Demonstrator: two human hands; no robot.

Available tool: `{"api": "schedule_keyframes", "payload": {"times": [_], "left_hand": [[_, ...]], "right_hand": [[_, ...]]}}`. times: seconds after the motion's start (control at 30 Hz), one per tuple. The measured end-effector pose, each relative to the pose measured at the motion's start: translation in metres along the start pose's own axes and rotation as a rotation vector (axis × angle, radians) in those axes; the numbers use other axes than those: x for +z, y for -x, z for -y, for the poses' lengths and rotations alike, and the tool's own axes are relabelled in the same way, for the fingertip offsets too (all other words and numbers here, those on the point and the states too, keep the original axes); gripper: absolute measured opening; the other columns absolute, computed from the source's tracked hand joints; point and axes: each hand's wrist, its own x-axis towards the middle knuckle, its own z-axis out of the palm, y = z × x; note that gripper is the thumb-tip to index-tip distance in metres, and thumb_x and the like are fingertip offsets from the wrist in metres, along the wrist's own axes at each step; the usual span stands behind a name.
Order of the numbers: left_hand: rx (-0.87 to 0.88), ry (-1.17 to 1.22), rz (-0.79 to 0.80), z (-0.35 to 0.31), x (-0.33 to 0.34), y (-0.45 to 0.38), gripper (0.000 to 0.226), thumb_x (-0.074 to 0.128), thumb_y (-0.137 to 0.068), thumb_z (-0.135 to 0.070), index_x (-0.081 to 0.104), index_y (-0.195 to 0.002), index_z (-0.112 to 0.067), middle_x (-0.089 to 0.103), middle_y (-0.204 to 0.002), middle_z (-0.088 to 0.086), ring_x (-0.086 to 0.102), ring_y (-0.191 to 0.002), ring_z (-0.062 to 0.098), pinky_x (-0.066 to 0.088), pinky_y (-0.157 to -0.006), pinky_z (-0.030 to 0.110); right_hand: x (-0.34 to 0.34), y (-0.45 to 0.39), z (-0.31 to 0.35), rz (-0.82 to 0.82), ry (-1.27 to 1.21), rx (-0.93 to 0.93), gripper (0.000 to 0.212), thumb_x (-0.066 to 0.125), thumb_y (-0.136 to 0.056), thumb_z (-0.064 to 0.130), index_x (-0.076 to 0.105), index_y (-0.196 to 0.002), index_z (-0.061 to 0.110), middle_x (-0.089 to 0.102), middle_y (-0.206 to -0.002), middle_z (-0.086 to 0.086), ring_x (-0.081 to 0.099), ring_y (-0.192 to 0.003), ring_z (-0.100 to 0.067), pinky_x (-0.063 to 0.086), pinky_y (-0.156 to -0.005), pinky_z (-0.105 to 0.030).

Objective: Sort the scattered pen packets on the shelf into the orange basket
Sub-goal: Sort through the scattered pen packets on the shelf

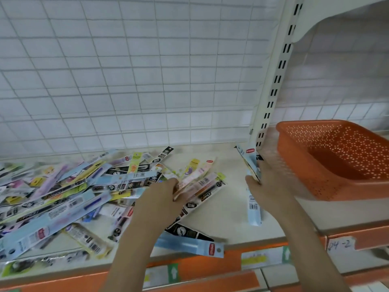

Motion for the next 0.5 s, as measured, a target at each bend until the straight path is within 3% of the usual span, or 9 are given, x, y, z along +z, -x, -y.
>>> {"api": "schedule_keyframes", "payload": {"times": [0.1,0.17,0.23,0.5], "left_hand": [[-0.049,-0.085,0.072,-0.020,0.018,-0.007,0.028,0.054,-0.086,-0.048,0.047,-0.090,-0.021,0.057,-0.084,-0.002,0.054,-0.079,0.022,0.042,-0.065,0.029],[-0.098,-0.154,0.104,-0.025,0.029,-0.011,0.034,0.055,-0.085,-0.048,0.047,-0.099,-0.018,0.058,-0.100,0.005,0.058,-0.089,0.025,0.044,-0.069,0.033],[-0.144,-0.183,0.101,-0.028,0.034,-0.012,0.030,0.056,-0.085,-0.044,0.045,-0.094,-0.017,0.057,-0.103,0.007,0.059,-0.093,0.027,0.042,-0.068,0.033],[-0.196,-0.280,0.025,-0.040,0.031,-0.010,0.017,0.045,-0.093,-0.023,0.057,-0.095,-0.011,0.058,-0.088,0.006,0.060,-0.084,0.025,0.044,-0.066,0.030]], "right_hand": [[-0.001,-0.003,-0.008,0.011,-0.049,-0.035,0.011,0.046,-0.094,0.024,0.048,-0.096,0.014,0.053,-0.069,-0.002,0.055,-0.061,-0.020,0.045,-0.058,-0.035],[-0.001,-0.004,-0.010,0.012,-0.081,-0.039,0.020,0.046,-0.095,0.031,0.048,-0.082,0.015,0.045,-0.061,0.001,0.046,-0.054,-0.015,0.036,-0.053,-0.031],[-0.002,-0.005,-0.011,0.021,-0.113,-0.034,0.032,0.048,-0.093,0.040,0.042,-0.071,0.018,0.042,-0.058,0.001,0.043,-0.053,-0.015,0.033,-0.052,-0.031],[-0.007,-0.008,-0.008,0.056,-0.138,-0.081,0.033,0.053,-0.090,0.041,0.051,-0.086,0.009,0.050,-0.064,-0.002,0.058,-0.069,-0.027,0.037,-0.052,-0.029]]}}
